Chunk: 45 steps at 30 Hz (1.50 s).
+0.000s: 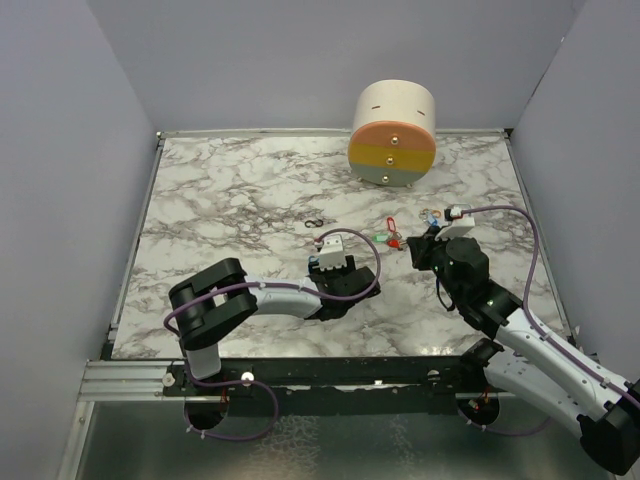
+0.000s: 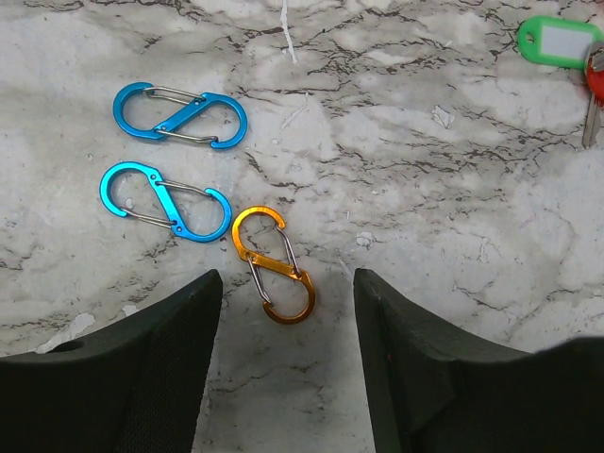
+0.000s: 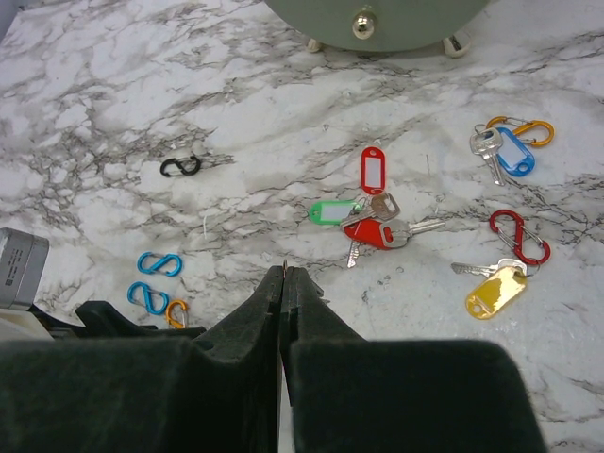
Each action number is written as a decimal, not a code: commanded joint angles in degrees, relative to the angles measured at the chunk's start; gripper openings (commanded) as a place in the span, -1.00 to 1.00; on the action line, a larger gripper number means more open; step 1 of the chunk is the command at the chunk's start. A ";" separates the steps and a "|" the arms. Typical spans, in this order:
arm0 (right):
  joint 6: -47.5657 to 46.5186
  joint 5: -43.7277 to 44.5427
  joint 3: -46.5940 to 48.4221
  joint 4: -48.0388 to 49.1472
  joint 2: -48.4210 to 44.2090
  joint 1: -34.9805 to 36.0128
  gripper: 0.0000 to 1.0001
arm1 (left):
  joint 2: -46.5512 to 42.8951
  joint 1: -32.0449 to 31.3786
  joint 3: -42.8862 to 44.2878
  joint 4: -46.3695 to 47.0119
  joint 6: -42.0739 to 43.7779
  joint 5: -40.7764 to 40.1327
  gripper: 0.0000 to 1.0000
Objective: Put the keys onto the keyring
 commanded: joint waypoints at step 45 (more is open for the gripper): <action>0.79 1.10 -0.79 0.93 1.34 0.29 -0.99 | 7.81 0.02 0.85 -4.63 11.32 0.35 -0.27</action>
